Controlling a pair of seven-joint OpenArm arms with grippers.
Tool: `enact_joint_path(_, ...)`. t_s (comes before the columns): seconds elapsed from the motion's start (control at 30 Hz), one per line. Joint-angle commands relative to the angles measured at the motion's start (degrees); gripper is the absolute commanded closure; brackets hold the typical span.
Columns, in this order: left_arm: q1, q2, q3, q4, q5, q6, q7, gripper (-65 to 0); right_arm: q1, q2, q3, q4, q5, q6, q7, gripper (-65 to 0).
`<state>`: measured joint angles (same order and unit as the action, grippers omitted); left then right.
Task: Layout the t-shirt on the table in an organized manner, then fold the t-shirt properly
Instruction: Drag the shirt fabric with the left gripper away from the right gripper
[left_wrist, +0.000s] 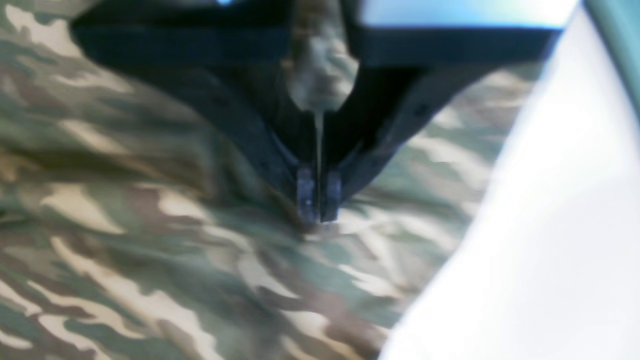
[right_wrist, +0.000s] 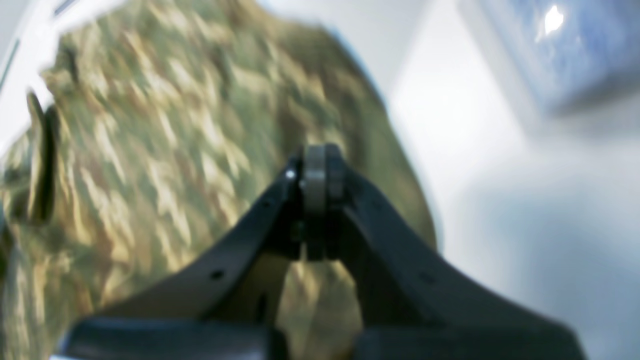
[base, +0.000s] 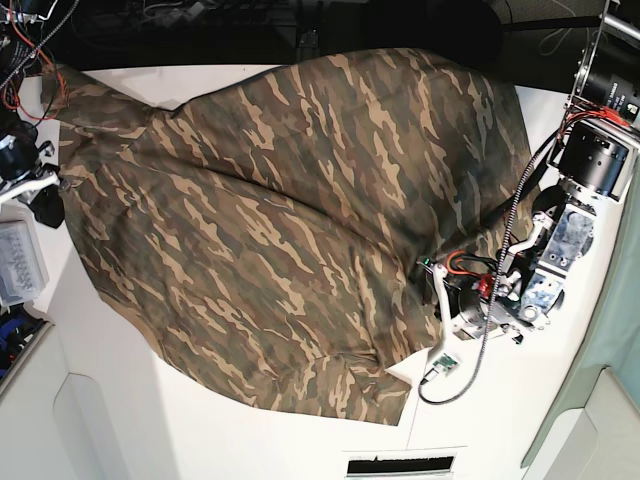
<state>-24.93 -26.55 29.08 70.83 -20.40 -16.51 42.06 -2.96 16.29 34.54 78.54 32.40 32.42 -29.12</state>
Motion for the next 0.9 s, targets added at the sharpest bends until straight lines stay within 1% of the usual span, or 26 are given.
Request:
enact_joint_path(0.0,-0.5,-1.2,-0.3,1.5,-0.7,0.0,0.0,-3.7,1.8,0.4,0.3,0.6,-1.2,-0.1,0.9,0.0)
enact_joint_path(0.13,2.8,-4.0,-0.3,3.6,-1.3,-0.3,0.0,-3.7,7.5,0.0,-0.7,-5.1,-7.2,-0.2,3.3,0.0)
enact_joint_path(0.23,6.4,-4.7,-1.2,4.9,-1.2,-0.5,0.0,-3.7,12.3,0.5,-2.9,-13.3,-10.6,-0.3,6.0,0.0)
enact_joint_path(0.33,10.9,-5.1,-3.1,6.2,-1.2,-0.4,0.4,-3.7,15.8,1.2,-6.9,-21.1,-13.0,-0.2,9.0,0.0)
enact_joint_path(0.47,17.4,-5.0,-6.3,6.2,-1.2,-1.6,1.1,-3.7,16.5,1.4,-11.4,-25.0,-16.2,-0.1,10.6,0.0)
enact_joint_path(0.53,19.6,-5.0,-6.8,5.7,0.4,-2.0,0.6,-3.7,16.4,1.4,-12.4,-25.0,-16.9,-0.1,10.6,0.0)
enact_joint_path(0.67,20.5,-4.9,-6.8,2.9,6.8,-2.2,-1.0,-3.7,16.1,2.4,-12.4,-25.0,-17.0,-0.3,10.7,0.0)
enact_joint_path(0.77,18.8,-4.8,-6.8,-1.2,12.5,-2.2,-3.8,-3.7,14.6,3.8,-12.4,-25.0,-16.2,-0.2,10.4,0.0)
enact_joint_path(0.87,14.6,-3.4,-6.8,-6.9,15.2,-2.2,-5.0,-3.7,12.1,4.7,-12.4,-25.0,-13.4,-0.1,9.7,0.0)
